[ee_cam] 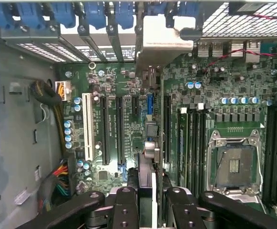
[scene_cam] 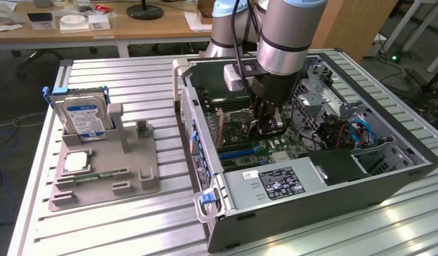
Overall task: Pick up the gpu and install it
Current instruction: 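Insert the gpu into the slot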
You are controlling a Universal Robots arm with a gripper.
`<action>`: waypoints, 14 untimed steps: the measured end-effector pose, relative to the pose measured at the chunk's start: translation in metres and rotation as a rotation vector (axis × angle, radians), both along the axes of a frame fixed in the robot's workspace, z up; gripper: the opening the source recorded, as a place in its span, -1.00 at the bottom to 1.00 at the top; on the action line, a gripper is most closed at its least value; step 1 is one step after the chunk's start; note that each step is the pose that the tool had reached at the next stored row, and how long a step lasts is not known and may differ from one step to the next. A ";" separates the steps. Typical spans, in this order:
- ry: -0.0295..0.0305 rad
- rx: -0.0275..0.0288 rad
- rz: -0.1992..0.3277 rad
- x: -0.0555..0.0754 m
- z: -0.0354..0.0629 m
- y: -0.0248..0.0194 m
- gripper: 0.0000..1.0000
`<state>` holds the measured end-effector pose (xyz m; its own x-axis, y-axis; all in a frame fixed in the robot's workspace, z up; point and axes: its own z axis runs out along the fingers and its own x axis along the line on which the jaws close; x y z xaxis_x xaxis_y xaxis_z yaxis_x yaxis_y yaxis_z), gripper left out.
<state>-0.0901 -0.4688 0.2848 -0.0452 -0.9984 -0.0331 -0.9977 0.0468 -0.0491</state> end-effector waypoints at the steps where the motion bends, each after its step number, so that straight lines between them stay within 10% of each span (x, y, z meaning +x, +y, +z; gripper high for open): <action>1: 0.0000 -0.0001 0.000 0.000 -0.0018 0.0006 -0.44; 14: 0.0000 0.0000 0.000 -0.007 -0.0255 0.0070 -0.44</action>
<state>-0.0972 -0.4617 0.2593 -0.0451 -0.9984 -0.0331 -0.9977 0.0467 -0.0491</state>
